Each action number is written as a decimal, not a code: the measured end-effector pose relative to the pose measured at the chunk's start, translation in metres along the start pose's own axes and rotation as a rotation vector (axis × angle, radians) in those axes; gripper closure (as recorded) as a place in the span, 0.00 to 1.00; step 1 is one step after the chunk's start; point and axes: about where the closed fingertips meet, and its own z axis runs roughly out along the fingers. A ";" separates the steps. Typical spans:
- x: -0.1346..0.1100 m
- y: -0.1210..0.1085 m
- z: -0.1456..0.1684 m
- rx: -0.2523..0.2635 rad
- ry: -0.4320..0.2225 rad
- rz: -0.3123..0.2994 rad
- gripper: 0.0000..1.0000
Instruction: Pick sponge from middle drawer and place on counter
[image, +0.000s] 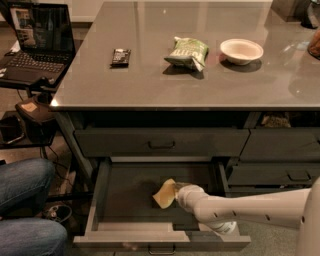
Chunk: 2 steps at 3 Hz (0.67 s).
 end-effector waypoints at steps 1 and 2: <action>-0.019 -0.026 -0.027 0.020 0.000 0.041 1.00; -0.038 -0.073 -0.083 0.045 -0.004 0.083 1.00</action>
Offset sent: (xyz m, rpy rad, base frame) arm -0.0592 -0.1916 0.1178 0.0783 0.1381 -0.1161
